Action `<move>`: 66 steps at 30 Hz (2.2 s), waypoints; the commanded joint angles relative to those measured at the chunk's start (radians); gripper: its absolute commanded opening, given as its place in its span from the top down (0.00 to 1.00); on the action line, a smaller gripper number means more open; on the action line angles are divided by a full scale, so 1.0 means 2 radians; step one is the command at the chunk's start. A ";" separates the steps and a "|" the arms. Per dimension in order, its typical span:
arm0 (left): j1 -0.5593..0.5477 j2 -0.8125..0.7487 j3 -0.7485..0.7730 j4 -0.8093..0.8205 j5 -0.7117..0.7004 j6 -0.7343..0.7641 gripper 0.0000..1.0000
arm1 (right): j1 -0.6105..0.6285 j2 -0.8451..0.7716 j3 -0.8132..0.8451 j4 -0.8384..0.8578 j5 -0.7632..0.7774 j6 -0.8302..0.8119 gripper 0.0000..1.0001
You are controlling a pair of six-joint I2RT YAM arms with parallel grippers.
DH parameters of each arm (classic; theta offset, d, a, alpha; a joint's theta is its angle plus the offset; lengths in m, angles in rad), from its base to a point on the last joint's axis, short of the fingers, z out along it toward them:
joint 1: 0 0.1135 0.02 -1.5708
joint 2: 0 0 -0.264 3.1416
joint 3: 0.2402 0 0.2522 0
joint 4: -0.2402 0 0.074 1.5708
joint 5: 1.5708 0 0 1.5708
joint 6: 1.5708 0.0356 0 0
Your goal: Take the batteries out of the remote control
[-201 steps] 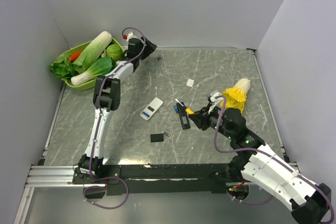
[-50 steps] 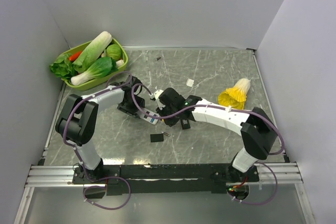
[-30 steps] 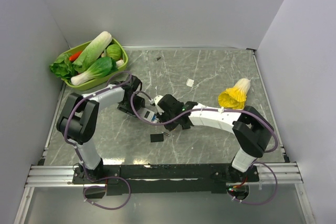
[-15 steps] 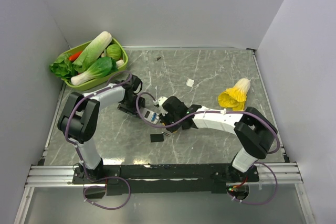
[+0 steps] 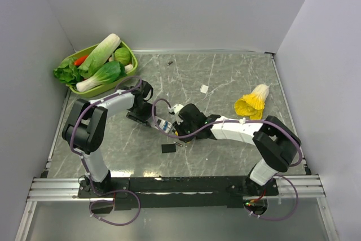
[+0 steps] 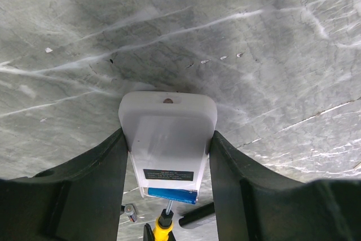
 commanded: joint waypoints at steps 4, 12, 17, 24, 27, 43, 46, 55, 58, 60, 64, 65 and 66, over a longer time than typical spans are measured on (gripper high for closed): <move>-0.012 0.035 -0.008 -0.001 0.015 -0.007 0.99 | -0.006 -0.029 -0.023 0.057 -0.006 0.006 1.00; -0.014 0.032 -0.008 -0.002 0.013 -0.007 0.99 | -0.018 -0.035 -0.055 0.101 -0.023 0.012 1.00; -0.014 0.031 -0.010 0.004 0.016 -0.006 0.99 | -0.027 -0.042 -0.072 0.131 -0.039 0.015 1.00; -0.015 0.034 -0.010 0.007 0.017 -0.005 0.99 | -0.033 -0.037 -0.088 0.171 -0.074 0.016 1.00; -0.016 0.033 -0.009 0.006 0.014 -0.004 0.99 | -0.034 -0.034 -0.094 0.181 -0.075 0.018 1.00; -0.016 0.035 -0.010 0.014 0.021 -0.002 0.99 | -0.057 -0.039 -0.141 0.255 -0.111 0.043 1.00; -0.016 0.033 -0.010 0.014 0.022 -0.002 0.99 | -0.057 -0.043 -0.149 0.271 -0.115 0.041 1.00; -0.016 0.032 -0.014 0.020 0.024 -0.002 0.99 | -0.063 -0.037 -0.166 0.303 -0.128 0.038 1.00; -0.016 0.031 -0.015 0.021 0.024 -0.002 0.99 | -0.063 -0.045 -0.178 0.325 -0.131 0.034 1.00; -0.017 0.034 -0.015 0.021 0.024 -0.002 0.99 | -0.063 -0.053 -0.187 0.337 -0.132 0.028 1.00; -0.017 0.038 -0.011 0.020 0.026 0.000 0.99 | -0.063 -0.069 -0.200 0.355 -0.136 0.021 1.00; -0.018 0.038 -0.010 0.020 0.026 0.000 0.99 | -0.063 -0.072 -0.204 0.357 -0.139 0.020 1.00; -0.018 0.039 -0.010 0.020 0.026 0.000 0.99 | -0.063 -0.074 -0.204 0.361 -0.143 0.018 1.00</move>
